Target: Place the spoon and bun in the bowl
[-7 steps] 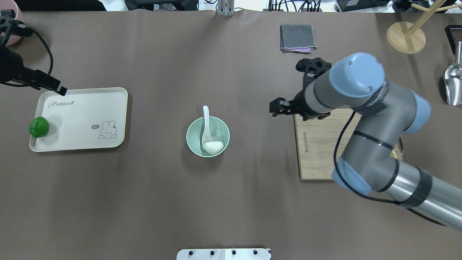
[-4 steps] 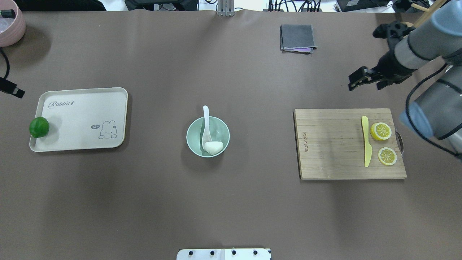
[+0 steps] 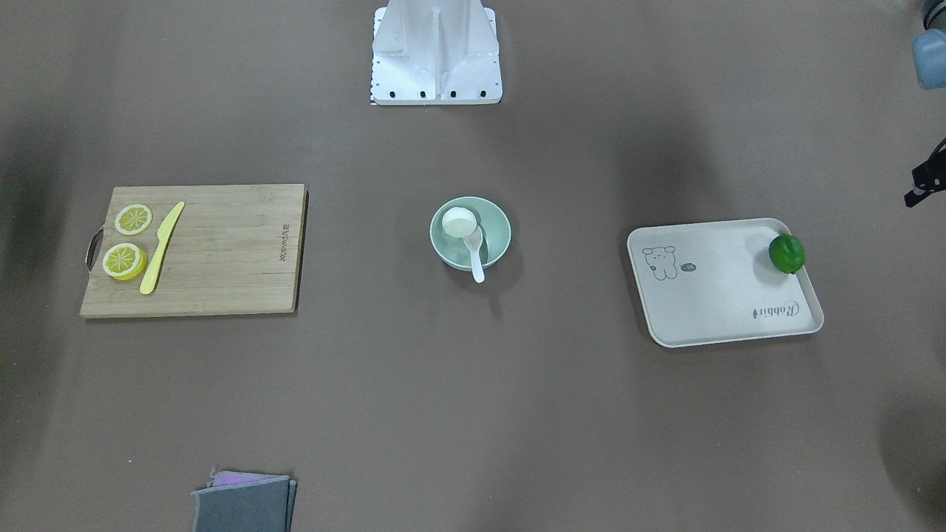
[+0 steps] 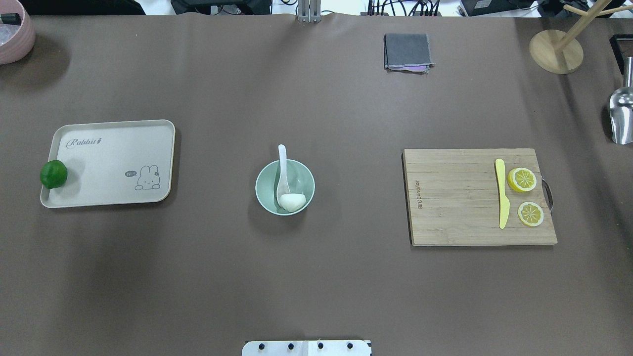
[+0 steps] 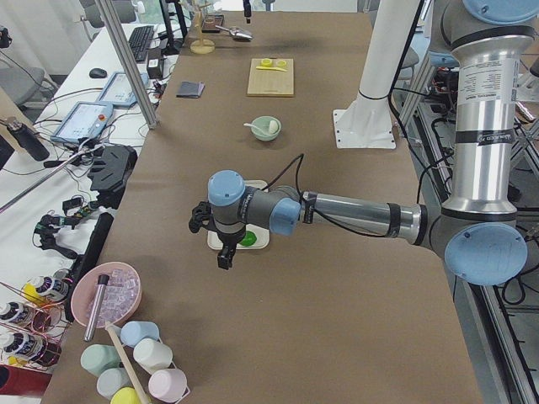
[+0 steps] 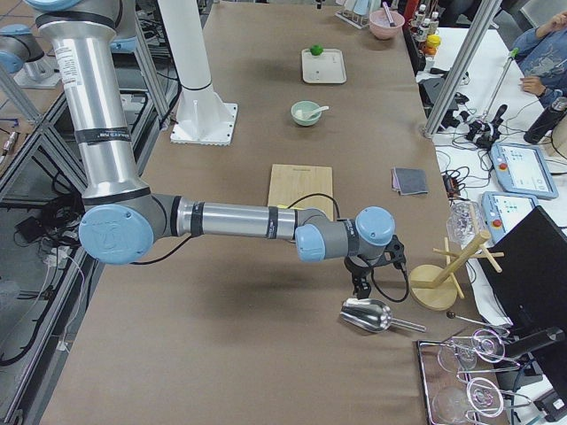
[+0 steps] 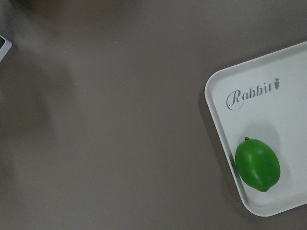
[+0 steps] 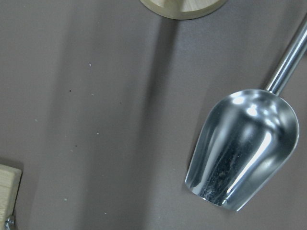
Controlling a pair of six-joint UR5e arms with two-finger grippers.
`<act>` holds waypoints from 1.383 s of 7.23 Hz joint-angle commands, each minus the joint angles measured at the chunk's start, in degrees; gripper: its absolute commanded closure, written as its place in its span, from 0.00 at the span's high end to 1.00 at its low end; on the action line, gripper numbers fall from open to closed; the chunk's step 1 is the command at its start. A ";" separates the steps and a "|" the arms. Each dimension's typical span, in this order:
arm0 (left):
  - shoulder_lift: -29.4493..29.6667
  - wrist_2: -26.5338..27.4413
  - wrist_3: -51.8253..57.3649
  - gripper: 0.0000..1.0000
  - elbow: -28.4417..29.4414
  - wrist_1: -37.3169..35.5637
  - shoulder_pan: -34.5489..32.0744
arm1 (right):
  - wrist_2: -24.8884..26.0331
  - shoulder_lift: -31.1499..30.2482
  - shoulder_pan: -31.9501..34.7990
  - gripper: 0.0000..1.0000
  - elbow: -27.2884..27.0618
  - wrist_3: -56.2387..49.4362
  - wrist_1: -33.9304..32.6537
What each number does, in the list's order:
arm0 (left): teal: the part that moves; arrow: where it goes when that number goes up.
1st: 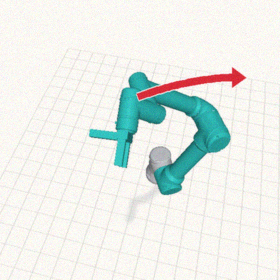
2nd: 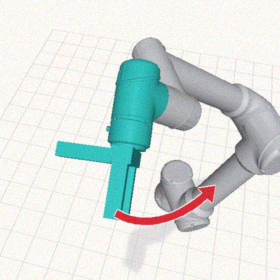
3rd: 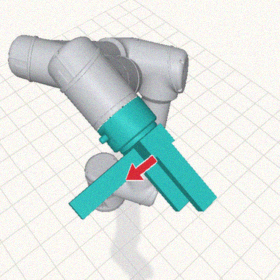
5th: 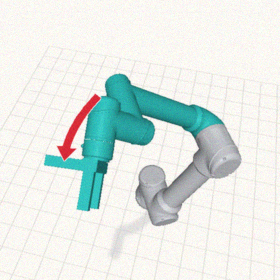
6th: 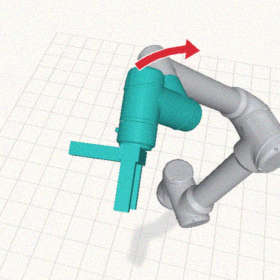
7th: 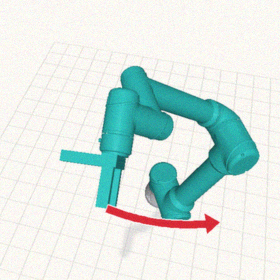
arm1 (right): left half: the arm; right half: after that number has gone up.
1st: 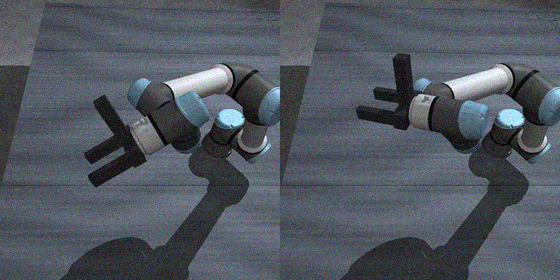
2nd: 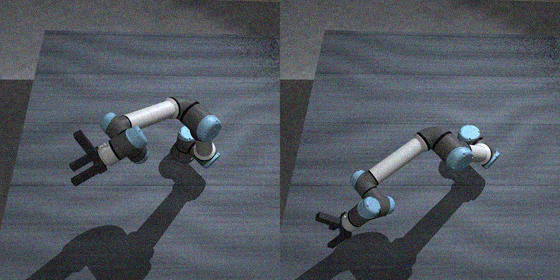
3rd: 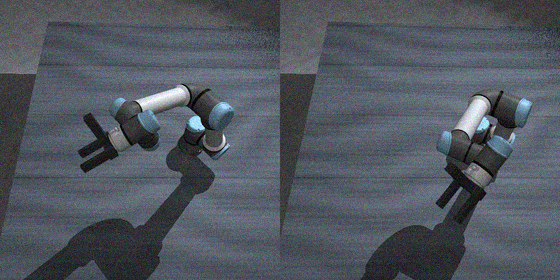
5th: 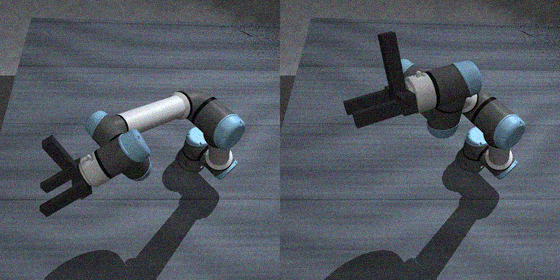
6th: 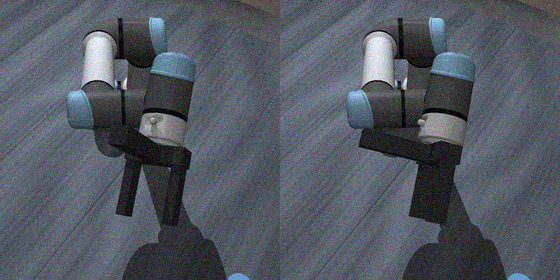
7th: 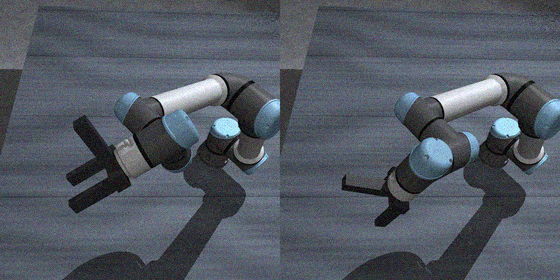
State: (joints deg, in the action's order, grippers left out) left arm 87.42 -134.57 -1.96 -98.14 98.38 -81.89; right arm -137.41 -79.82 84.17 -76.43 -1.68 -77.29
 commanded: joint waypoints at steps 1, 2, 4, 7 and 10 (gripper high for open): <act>-2.32 -0.08 0.11 0.98 -0.30 0.40 -0.90 | -1.19 -0.51 1.70 1.00 0.76 -0.78 0.12; -2.25 -0.08 0.11 0.98 -0.30 0.32 -1.08 | -0.50 -1.30 1.79 1.00 0.76 -0.78 0.82; -0.67 -0.26 -0.50 0.98 0.58 0.05 -1.08 | 0.21 -2.97 1.88 1.00 0.58 -0.52 1.00; 1.61 -0.26 -0.50 0.98 1.01 0.41 -1.34 | 3.11 -3.15 1.96 1.00 0.67 0.19 0.83; 3.02 -0.08 -0.50 0.98 1.11 -0.03 -1.43 | 3.03 -1.49 2.32 1.00 -1.16 0.19 0.74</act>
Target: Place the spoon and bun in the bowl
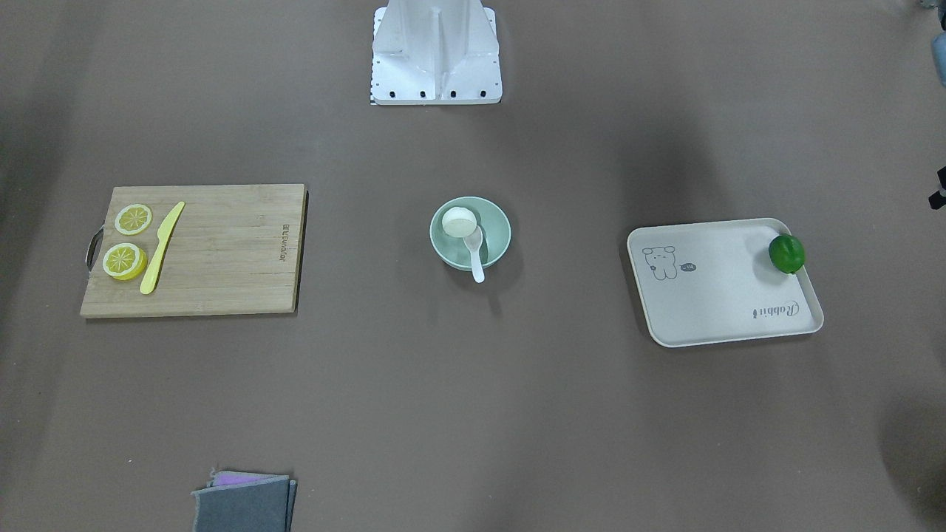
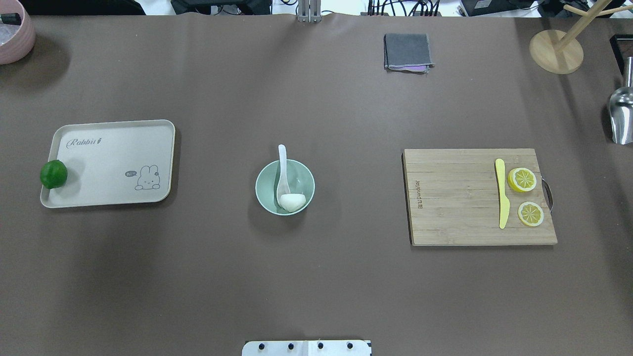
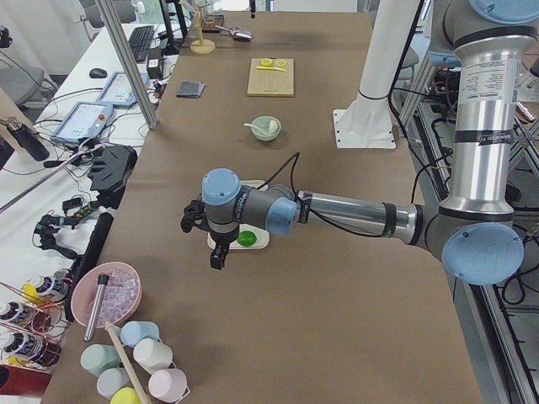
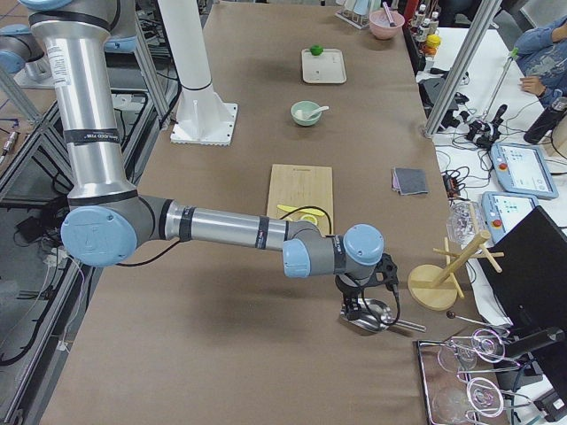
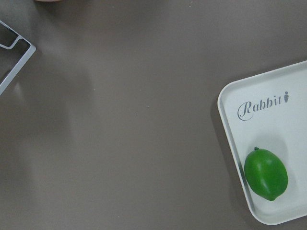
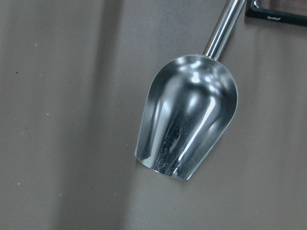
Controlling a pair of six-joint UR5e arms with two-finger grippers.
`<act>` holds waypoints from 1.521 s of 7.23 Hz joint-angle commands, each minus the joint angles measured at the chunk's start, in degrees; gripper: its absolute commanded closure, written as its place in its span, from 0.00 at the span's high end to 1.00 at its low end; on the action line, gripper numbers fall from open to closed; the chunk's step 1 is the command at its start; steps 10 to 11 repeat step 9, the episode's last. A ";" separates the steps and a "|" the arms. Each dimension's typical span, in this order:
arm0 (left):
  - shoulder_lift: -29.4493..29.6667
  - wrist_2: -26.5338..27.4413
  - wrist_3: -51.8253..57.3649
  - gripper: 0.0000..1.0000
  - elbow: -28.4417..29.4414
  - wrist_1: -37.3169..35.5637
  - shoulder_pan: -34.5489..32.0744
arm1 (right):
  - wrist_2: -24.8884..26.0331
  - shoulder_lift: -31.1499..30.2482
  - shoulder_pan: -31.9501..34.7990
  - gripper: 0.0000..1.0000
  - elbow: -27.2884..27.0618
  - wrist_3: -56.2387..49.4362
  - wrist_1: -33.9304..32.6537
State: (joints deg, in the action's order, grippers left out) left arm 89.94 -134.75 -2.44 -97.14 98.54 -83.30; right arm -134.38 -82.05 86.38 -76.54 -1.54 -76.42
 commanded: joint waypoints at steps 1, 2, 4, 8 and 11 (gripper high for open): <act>-0.03 0.11 0.06 0.98 0.89 -0.37 -0.19 | 0.26 0.57 0.11 1.00 -1.77 0.05 -0.66; -0.12 0.02 0.06 0.98 1.42 -0.63 -2.02 | 0.00 0.31 0.20 1.00 -3.25 0.14 -0.66; -0.38 0.19 0.15 0.98 1.60 -3.43 -3.44 | -0.09 -1.09 0.20 1.00 -6.16 5.29 -0.66; -1.35 7.20 0.59 0.98 1.52 -3.09 -3.27 | -1.66 -5.12 0.20 1.00 -8.61 5.59 -0.05; -1.35 7.40 0.50 0.98 0.73 -3.01 -3.27 | -2.28 -7.32 0.20 1.00 -10.63 5.59 -0.05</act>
